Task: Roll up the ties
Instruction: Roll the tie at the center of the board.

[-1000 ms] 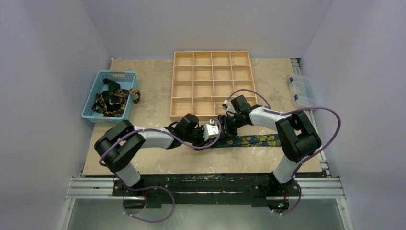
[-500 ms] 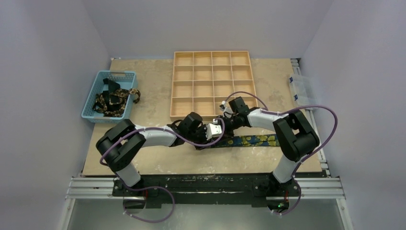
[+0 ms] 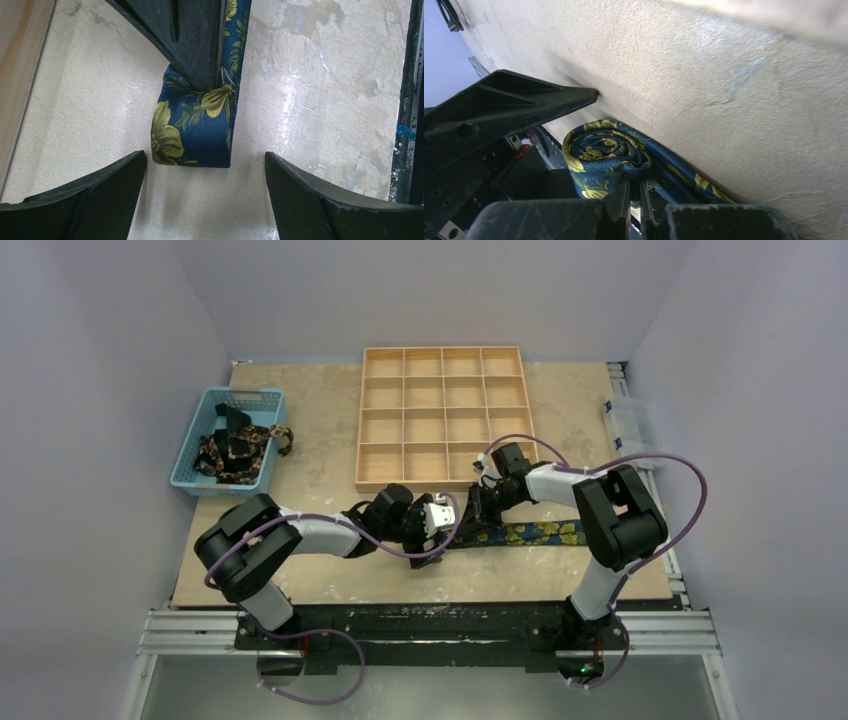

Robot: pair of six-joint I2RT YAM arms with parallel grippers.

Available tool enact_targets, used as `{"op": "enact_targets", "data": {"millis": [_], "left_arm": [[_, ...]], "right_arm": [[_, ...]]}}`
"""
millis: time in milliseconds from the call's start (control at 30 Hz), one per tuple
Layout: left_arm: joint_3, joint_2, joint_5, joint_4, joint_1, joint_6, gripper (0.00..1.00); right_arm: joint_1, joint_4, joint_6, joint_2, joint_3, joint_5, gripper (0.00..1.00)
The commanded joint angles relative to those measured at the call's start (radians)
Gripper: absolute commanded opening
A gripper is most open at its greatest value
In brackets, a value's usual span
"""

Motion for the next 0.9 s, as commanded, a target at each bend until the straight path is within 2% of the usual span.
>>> {"op": "enact_targets", "data": {"millis": [0, 133, 267, 367, 500, 533, 600, 633, 700, 800, 867], "left_arm": [[-0.018, 0.006, 0.012, 0.142, 0.012, -0.055, 0.89], [-0.001, 0.041, 0.046, 0.179, 0.012, -0.059, 0.85], [0.040, 0.083, 0.101, 0.188, 0.011, -0.058, 0.75], [0.075, 0.120, 0.125, 0.183, 0.011, -0.058, 0.61], [0.083, 0.141, 0.142, 0.203, 0.010, -0.076, 0.56], [0.087, 0.144, 0.142, 0.188, 0.006, -0.074, 0.52], [0.094, 0.141, 0.086, 0.129, -0.003, -0.056, 0.36], [0.090, 0.135, 0.059, 0.102, -0.003, -0.051, 0.30], [0.083, 0.110, 0.019, 0.026, -0.003, -0.025, 0.20], [0.083, 0.069, 0.007, -0.120, -0.003, 0.033, 0.18], [0.073, 0.047, -0.016, -0.152, -0.003, 0.031, 0.18]], "right_arm": [[-0.010, -0.088, -0.100, 0.051, -0.031, 0.187, 0.00], [-0.010, -0.091, -0.118, 0.059, -0.034, 0.230, 0.00], [-0.010, -0.078, -0.121, 0.069, -0.041, 0.248, 0.00], [-0.009, -0.067, -0.125, 0.075, -0.038, 0.238, 0.00], [-0.002, -0.056, -0.125, 0.072, -0.019, 0.228, 0.00], [0.000, -0.054, -0.126, 0.072, -0.012, 0.221, 0.00], [0.002, -0.060, -0.125, 0.070, 0.006, 0.205, 0.00], [0.002, -0.068, -0.128, 0.063, 0.017, 0.192, 0.02], [0.002, -0.083, -0.125, 0.027, 0.036, 0.158, 0.15], [0.001, -0.129, -0.121, -0.057, 0.059, 0.116, 0.40], [0.000, -0.155, -0.115, -0.109, 0.057, 0.082, 0.48]]}}
